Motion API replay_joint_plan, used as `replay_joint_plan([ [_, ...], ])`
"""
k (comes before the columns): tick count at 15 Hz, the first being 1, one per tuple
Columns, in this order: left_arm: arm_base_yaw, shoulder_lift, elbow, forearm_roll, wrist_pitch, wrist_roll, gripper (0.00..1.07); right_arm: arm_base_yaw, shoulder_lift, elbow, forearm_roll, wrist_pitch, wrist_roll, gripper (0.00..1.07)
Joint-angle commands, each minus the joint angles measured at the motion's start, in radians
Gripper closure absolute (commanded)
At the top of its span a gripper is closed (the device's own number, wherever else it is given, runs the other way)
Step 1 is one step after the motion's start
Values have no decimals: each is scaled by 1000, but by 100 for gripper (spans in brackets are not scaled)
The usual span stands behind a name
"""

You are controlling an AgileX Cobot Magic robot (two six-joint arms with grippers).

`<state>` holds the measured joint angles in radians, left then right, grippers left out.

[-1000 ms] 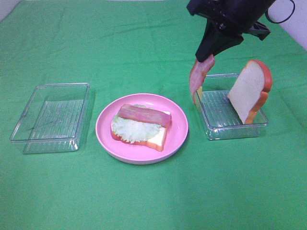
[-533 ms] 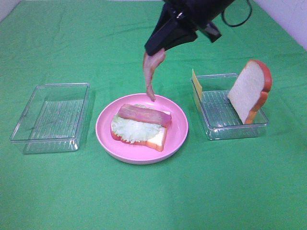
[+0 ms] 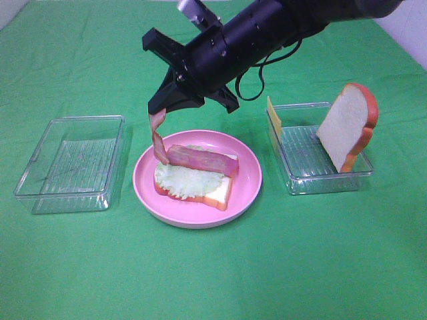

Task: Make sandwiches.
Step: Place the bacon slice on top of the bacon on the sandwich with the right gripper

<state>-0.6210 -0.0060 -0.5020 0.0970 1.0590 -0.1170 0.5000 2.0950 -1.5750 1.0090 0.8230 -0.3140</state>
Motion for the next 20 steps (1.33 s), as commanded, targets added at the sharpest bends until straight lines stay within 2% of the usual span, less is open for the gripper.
replay_joint_plan([
  [1, -4, -18, 1, 6, -9, -5, 37, -2, 37, -5, -31, -7, -13, 107],
  [5, -4, -18, 1, 6, -9, -5, 37, -2, 40, -5, -357, -20, 184, 107],
  [6, -4, -18, 1, 6, -9, -5, 37, -2, 40, -5, -400, -24, 215, 107],
  [7, -4, -18, 1, 6, -9, -5, 37, -2, 40, -5, -507, -34, 272, 107],
  [9, -4, -18, 1, 6, -9, -5, 37, -2, 40, -5, -538, -39, 292, 90],
  [10, -4, -18, 1, 6, -9, -5, 37, -2, 39, -5, -540, -39, 292, 85],
  [12, -4, -18, 1, 6, -9, -5, 37, -2, 30, -5, -550, -26, 294, 54],
  [13, -4, -18, 1, 6, -9, -5, 37, -2, 16, -5, -555, -10, 294, 44],
  [17, -4, -18, 1, 6, -9, -5, 37, -2, -90, -6, -695, 38, 375, 41],
  [20, -4, -18, 1, 6, -9, -5, 37, -2, -133, -69, -898, 164, 472, 41],
])
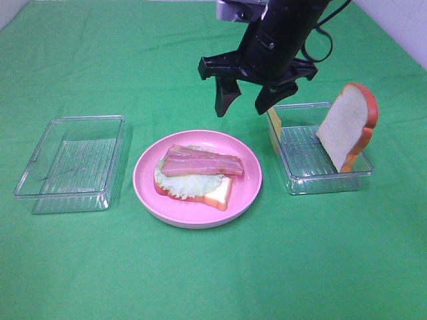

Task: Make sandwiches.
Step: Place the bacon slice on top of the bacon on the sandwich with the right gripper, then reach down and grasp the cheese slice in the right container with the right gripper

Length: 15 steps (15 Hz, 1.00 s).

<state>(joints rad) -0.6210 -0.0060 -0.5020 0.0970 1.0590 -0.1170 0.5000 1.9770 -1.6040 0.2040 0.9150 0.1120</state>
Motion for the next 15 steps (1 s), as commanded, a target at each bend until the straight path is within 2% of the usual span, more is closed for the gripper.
replay_joint_plan([
  [1, -4, -18, 1, 6, -9, -5, 37, -2, -15, -80, -138, 112, 53, 41],
  [3, -4, -18, 1, 6, -9, -5, 37, -20, -9, -149, -184, 117, 58, 42],
  [8, -4, -18, 1, 6, -9, -5, 37, -129, 75, -185, -82, 104, 8, 47],
  [15, -4, -18, 1, 6, -9, -5, 37, -141, 218, -185, -117, 26, -9, 50],
])
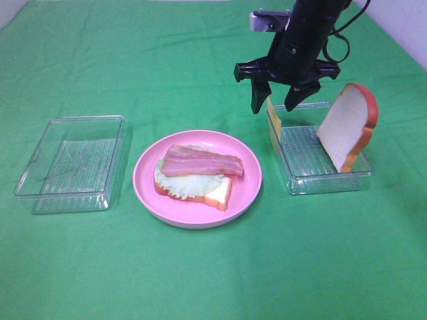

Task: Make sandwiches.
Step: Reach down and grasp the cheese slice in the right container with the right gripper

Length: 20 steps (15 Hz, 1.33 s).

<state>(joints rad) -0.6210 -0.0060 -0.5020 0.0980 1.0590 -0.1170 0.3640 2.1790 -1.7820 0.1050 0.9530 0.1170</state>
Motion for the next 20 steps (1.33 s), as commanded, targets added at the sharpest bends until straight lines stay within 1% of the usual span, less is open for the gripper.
replay_joint_plan([
  [1, -4, -18, 1, 5, -9, -5, 37, -5, 20, -7, -23, -14, -14, 50],
  [4, -4, -18, 1, 5, -9, -5, 37, -5, 33, -7, -50, -20, -14, 51],
  [5, -4, -18, 1, 5, -9, -5, 37, -5, 34, -7, -63, -21, -14, 55],
  [6, -4, -18, 1, 5, -9, -5, 37, -5, 34, -7, -67, -22, -14, 62],
  [7, -4, -18, 1, 5, -9, -5, 37, -5, 34, -7, -67, -21, -14, 73],
  [8, -4, -18, 1, 5, -9, -5, 37, -5, 34, -7, -67, -21, -14, 78],
  [9, -4, -18, 1, 5, -9, -5, 37, -5, 34, -7, -67, -20, -14, 80],
  [12, -4, -18, 1, 5, -9, -5, 37, -5, 34, -7, -67, -28, -14, 79],
  [14, -4, -18, 1, 5, -9, -5, 37, -5, 36, -7, -66, -33, -14, 76],
  [18, -4, -18, 1, 5, -9, -5, 37, -5, 51, -7, -66, -30, -14, 76],
  [19, -4, -18, 1, 5, -9, -5, 37, -5, 53, -7, -68, -30, -14, 77],
  [20, -4, -18, 1, 5, -9, -5, 37, -5, 53, -7, -71, -33, -14, 81],
])
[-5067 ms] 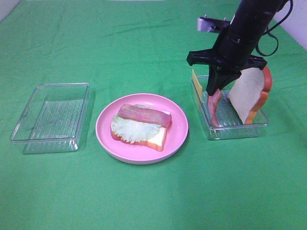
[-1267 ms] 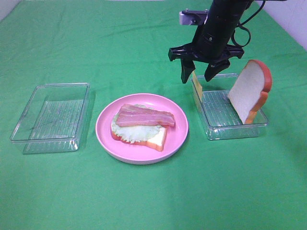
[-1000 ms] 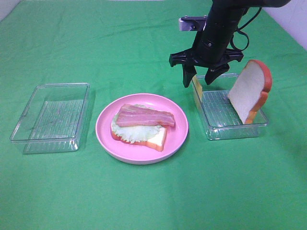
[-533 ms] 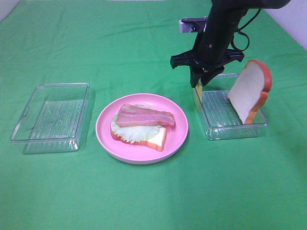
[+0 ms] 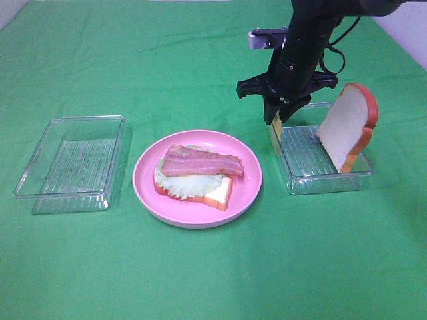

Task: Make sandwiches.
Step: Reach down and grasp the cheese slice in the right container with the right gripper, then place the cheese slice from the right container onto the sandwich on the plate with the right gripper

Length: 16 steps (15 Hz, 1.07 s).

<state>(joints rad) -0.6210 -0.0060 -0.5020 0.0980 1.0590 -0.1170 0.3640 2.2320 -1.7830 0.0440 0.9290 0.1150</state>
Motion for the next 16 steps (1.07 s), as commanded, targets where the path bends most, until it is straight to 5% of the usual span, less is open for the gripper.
replay_joint_plan([
  [1, -4, -18, 1, 5, -9, -5, 37, -5, 0, -6, -10, -9, -12, 89],
  [3, -4, -18, 1, 5, -9, -5, 37, -5, 0, -6, -28, -9, -11, 107],
  [12, -4, -18, 1, 5, -9, -5, 37, -4, -159, -6, 24, 39, -56, 107],
  [14, -4, -18, 1, 5, -9, -5, 37, -3, -212, -6, 180, 59, -189, 107],
  [16, -4, -18, 1, 5, -9, -5, 37, 1, -210, -4, 485, 157, -402, 107],
])
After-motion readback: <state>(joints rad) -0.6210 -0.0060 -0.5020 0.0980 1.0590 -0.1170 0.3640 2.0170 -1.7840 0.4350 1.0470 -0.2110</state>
